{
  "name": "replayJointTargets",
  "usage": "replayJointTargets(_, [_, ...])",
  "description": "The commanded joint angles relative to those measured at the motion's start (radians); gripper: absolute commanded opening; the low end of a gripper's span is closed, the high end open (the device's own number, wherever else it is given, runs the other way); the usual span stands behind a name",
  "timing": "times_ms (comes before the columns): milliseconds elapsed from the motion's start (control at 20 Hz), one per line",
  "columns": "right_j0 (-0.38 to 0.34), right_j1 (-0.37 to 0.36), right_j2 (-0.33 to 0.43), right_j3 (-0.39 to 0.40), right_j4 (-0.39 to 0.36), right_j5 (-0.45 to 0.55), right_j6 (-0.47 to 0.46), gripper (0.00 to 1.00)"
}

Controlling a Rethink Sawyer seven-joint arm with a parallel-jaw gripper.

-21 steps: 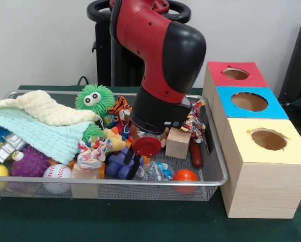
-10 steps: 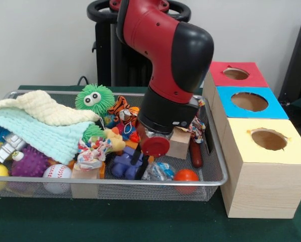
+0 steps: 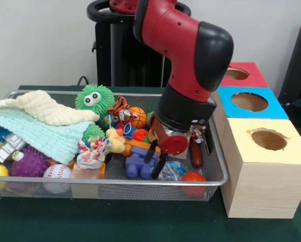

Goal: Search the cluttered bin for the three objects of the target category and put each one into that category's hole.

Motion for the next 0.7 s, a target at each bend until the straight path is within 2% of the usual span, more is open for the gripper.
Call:
replayJointTargets(50, [0.042,0.064,0.051,-0.049,-0.013,0.167,0.277,1.00])
replayJointTargets(300, [0.054,0.063,0.047,-0.048,-0.011,0.159,0.263,1.00])
replayJointTargets(500, [0.077,0.076,0.007,-0.052,-0.018,0.169,0.265,1.00])
replayJointTargets(700, [0.061,0.061,0.032,-0.037,-0.016,0.141,0.234,1.00])
